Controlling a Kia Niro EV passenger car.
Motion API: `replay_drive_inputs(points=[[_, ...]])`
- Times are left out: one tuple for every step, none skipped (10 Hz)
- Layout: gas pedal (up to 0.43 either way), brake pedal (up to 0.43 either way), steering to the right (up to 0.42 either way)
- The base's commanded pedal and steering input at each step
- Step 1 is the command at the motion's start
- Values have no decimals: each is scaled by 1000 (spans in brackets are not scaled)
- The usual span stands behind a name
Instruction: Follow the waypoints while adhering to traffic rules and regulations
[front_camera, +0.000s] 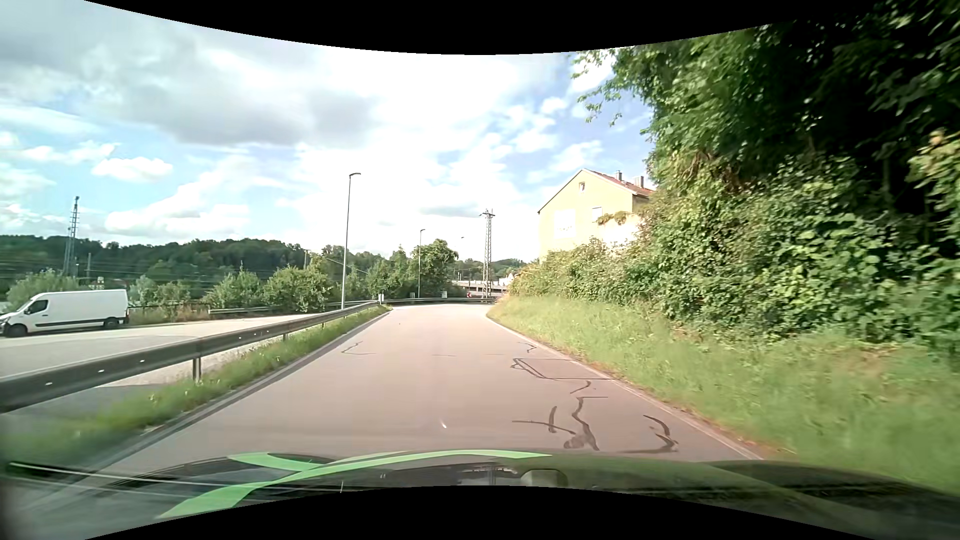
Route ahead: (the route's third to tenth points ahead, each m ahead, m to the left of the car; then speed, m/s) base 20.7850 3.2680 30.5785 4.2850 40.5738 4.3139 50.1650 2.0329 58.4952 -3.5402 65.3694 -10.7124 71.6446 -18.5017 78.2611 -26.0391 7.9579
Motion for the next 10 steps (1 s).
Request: replay_drive_inputs(points=[[138,0,-89],[138,0,-89],[138,0,-87],[138,0,-83],[138,0,-72],[138,0,-60],[138,0,-47],[138,0,-35],[138,0,-27],[138,0,-21]])
